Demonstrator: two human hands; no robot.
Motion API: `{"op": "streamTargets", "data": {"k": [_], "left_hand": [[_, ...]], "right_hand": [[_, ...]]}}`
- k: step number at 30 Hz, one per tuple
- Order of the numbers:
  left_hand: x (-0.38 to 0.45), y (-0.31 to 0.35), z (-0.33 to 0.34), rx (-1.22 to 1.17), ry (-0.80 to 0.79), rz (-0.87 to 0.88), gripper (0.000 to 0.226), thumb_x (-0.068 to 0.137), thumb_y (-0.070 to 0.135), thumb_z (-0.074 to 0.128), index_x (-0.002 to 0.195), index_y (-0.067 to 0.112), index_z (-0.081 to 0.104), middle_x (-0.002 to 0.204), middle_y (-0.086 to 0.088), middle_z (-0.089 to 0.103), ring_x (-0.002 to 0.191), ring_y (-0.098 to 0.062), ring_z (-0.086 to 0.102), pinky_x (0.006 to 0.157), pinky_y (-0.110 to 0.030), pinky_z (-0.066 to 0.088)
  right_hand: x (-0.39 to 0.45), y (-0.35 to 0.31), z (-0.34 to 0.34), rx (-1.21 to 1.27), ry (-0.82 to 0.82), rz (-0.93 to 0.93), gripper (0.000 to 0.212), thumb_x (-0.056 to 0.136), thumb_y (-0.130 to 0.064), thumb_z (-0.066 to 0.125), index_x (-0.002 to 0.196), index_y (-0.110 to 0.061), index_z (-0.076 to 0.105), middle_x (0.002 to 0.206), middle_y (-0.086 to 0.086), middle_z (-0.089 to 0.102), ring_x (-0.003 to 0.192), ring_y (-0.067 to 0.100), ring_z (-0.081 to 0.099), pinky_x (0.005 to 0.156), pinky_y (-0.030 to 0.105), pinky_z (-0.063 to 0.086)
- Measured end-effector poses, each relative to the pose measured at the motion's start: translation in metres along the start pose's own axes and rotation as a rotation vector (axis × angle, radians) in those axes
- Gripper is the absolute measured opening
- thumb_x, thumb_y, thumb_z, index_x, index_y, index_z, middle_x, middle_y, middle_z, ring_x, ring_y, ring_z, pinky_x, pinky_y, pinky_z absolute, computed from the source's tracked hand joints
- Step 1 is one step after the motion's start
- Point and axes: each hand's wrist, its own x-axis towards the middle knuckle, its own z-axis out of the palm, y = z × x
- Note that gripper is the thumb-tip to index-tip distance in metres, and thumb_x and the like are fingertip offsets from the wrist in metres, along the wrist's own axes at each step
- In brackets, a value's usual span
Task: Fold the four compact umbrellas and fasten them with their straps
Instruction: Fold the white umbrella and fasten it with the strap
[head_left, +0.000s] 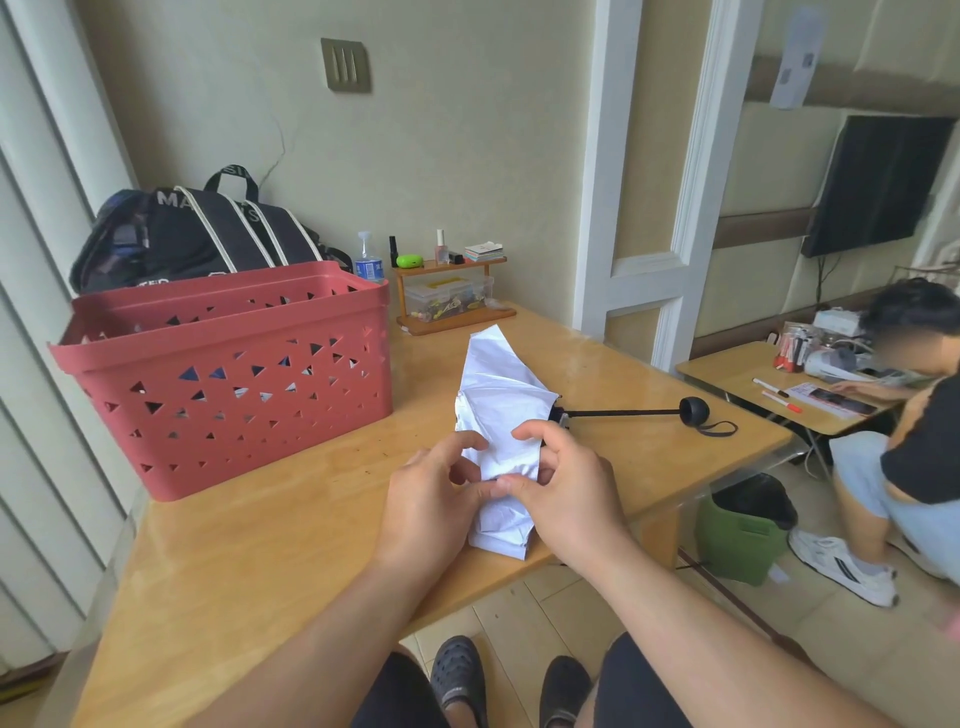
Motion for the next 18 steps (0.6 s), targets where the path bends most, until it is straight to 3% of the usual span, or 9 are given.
{"op": "streamTargets", "data": {"k": [5,10,15,18], "left_hand": [[0.000,-0.005,-0.002,0.078,-0.012,0.029,0.035,0.081,0.027,0.087,0.112,0.039,0.075,0.083,0.020,0.067,0.084,0.006,0.059,0.075,-0.003,0.035],[-0.001,-0.009,0.001,0.071,0.023,0.093,0.031,0.083,0.019,0.085,0.105,0.040,0.080,0.088,0.022,0.069,0.090,0.005,0.062,0.080,-0.002,0.037],[-0.002,-0.011,0.005,0.169,0.010,0.282,0.038,0.078,0.031,0.090,0.112,0.038,0.074,0.100,0.020,0.070,0.094,-0.008,0.052,0.087,-0.009,0.037],[-0.002,-0.013,0.005,0.189,0.038,0.273,0.032,0.079,0.027,0.087,0.105,0.036,0.071,0.095,0.020,0.068,0.091,-0.013,0.054,0.085,-0.027,0.046]], "right_hand": [[-0.006,0.007,-0.007,-0.100,-0.005,-0.077,0.036,0.083,-0.008,0.083,0.110,-0.030,0.073,0.078,-0.009,0.061,0.078,0.005,0.057,0.071,0.017,0.050],[-0.006,0.015,-0.010,-0.323,0.042,-0.231,0.032,0.081,-0.010,0.085,0.108,-0.024,0.075,0.078,-0.018,0.054,0.082,0.010,0.053,0.076,0.024,0.045],[-0.009,0.023,-0.009,-0.467,0.172,-0.473,0.019,0.077,-0.008,0.088,0.087,-0.019,0.076,0.081,-0.010,0.056,0.082,0.021,0.051,0.070,0.030,0.047],[-0.015,0.023,-0.009,-0.523,0.235,-0.563,0.015,0.078,-0.008,0.085,0.083,-0.018,0.074,0.081,-0.004,0.055,0.081,0.024,0.052,0.065,0.035,0.049]]}}
